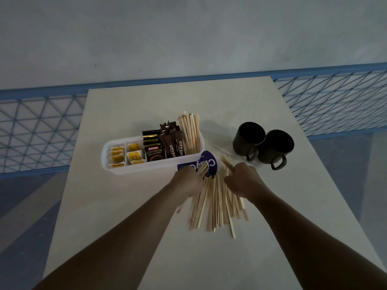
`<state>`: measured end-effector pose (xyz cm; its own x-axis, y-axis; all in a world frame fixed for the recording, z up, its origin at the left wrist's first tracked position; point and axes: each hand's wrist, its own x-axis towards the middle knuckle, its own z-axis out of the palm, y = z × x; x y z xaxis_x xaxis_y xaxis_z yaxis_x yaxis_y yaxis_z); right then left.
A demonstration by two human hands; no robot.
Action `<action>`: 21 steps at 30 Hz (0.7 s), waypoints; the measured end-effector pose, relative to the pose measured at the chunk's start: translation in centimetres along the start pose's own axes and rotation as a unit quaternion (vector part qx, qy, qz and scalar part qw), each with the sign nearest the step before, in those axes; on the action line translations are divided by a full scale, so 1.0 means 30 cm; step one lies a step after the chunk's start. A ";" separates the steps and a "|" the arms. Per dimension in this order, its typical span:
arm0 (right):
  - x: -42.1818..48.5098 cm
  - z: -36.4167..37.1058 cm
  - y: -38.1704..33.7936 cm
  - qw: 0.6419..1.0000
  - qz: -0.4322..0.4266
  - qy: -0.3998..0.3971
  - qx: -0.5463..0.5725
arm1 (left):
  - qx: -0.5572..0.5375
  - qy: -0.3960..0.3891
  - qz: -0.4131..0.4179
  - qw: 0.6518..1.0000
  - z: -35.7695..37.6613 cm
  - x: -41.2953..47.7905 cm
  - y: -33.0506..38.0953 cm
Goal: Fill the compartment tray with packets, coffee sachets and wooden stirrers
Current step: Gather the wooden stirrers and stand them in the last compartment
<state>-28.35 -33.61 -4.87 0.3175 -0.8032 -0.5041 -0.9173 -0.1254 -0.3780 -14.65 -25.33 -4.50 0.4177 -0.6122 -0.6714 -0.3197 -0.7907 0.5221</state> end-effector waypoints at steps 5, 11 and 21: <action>0.008 -0.044 -0.058 0.983 0.028 -0.043 0.178 | -0.107 -0.036 0.013 0.994 -0.079 -0.023 0.067; -0.002 -0.147 -0.182 0.950 0.002 -0.027 0.310 | -0.278 -0.051 0.029 0.959 -0.215 -0.055 0.149; 0.078 -0.196 -0.355 0.903 -0.058 -0.010 0.426 | -0.383 0.090 0.159 0.905 -0.328 -0.004 0.220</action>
<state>-19.24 -37.57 2.55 0.4113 -0.8013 -0.4344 -0.3636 0.2928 -0.8843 -8.43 -30.43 4.20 0.5627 -0.7427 -0.3630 0.2076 -0.2981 0.9317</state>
